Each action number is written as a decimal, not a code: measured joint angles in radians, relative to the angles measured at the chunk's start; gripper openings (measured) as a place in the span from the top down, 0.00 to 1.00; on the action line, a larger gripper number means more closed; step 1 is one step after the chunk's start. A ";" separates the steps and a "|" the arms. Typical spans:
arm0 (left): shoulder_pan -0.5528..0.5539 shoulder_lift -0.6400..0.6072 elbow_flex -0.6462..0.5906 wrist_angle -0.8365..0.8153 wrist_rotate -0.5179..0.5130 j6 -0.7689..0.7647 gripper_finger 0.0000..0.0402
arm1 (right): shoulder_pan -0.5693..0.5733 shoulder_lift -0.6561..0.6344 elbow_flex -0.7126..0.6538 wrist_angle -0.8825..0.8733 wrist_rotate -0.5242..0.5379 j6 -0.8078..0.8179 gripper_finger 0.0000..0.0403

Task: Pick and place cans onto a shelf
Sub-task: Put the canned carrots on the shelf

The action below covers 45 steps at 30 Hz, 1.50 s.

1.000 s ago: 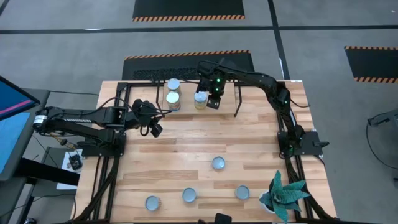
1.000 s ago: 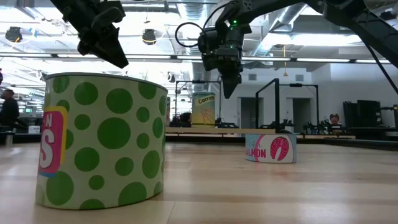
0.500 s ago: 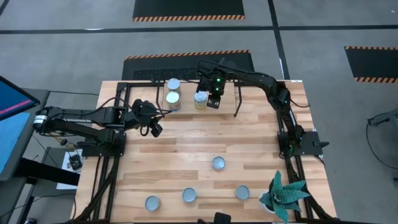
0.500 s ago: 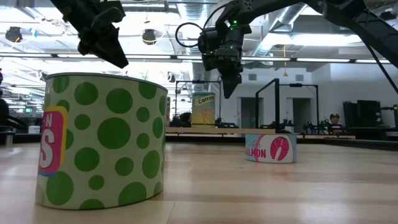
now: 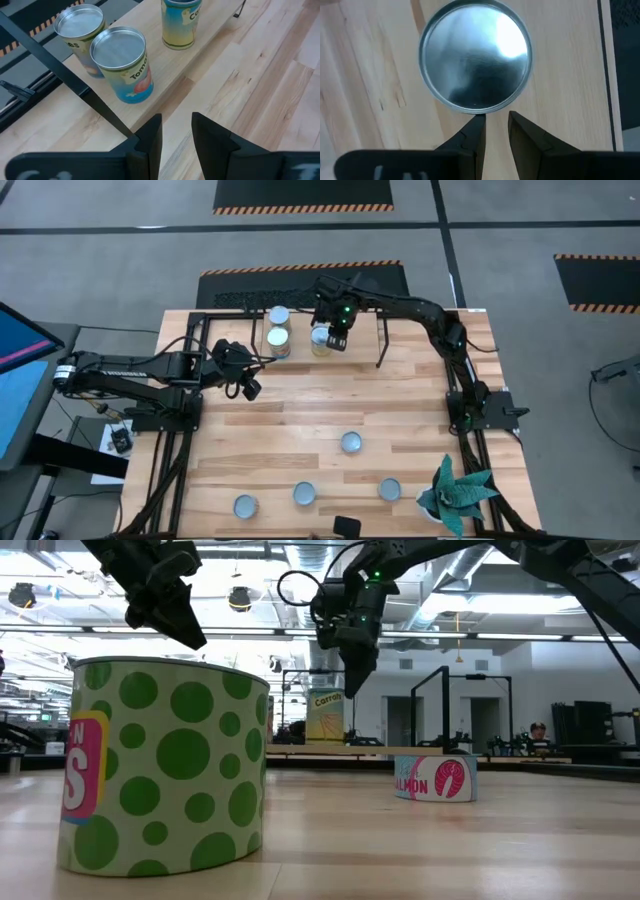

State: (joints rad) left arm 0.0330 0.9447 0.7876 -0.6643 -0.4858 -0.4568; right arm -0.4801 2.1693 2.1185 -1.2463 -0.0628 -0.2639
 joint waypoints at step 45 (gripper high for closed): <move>0.000 0.000 0.000 0.000 0.000 0.034 0.76 | 0.108 -0.020 0.001 0.163 0.086 0.050 0.73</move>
State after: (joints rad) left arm 0.0330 0.9447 0.7876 -0.6647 -0.4862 -0.4229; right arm -0.3722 2.1494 2.1193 -1.0829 0.0234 -0.2144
